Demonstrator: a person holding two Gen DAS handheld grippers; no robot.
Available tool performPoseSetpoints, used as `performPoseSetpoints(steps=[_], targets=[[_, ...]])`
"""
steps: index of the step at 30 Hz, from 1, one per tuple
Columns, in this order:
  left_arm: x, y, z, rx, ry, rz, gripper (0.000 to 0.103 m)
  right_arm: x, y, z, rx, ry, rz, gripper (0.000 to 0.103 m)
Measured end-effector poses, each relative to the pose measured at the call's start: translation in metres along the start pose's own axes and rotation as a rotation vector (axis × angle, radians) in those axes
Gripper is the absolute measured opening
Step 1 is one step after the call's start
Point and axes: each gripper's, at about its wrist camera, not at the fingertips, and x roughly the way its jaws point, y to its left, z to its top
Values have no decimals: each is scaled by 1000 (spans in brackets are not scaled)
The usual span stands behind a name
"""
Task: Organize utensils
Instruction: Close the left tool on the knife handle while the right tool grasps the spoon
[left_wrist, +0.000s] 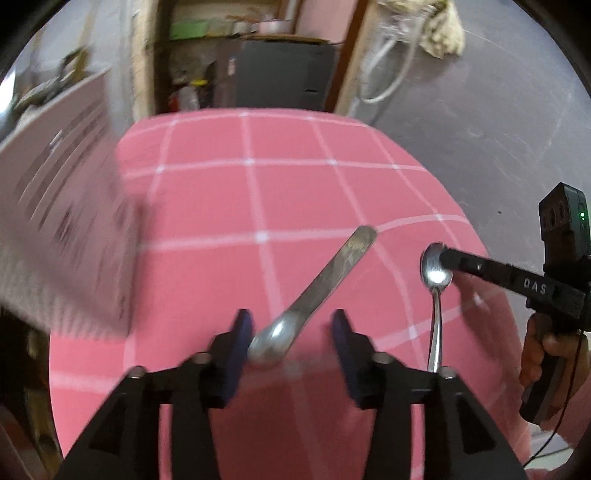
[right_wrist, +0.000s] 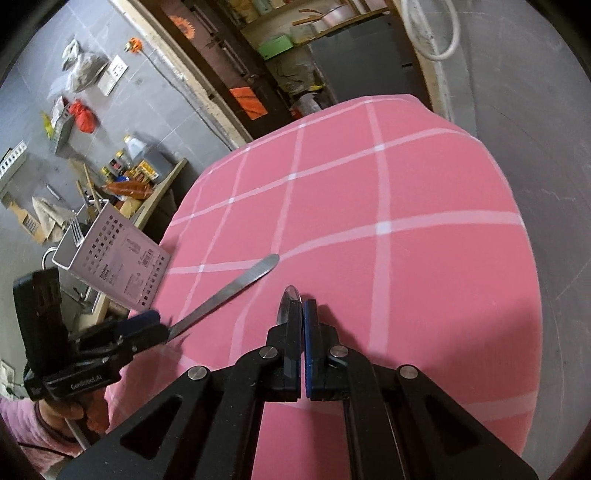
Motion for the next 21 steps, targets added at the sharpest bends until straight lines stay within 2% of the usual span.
performPoseSetpoints(steps=[6,12,14,17,20,21], targets=[[29,-22,31,144,47,-62,46,0,-2,-5,17,-3,-3,2],[62,-40,48,254,155,-82,43,0,1,-4,11,-10,-10,2],[65,-47,49,312,165,-58,41,0,2,-2,13,-16,-5,2],[68,-54,49,376,184,-24,36,-1,2,-2,14,-21,-5,2],[68,-55,55,392,206,-23,23,-2,2,-3,20,-21,-6,2],[69,-55,56,398,218,-26,21,-2,2,-3,22,-20,-7,2]])
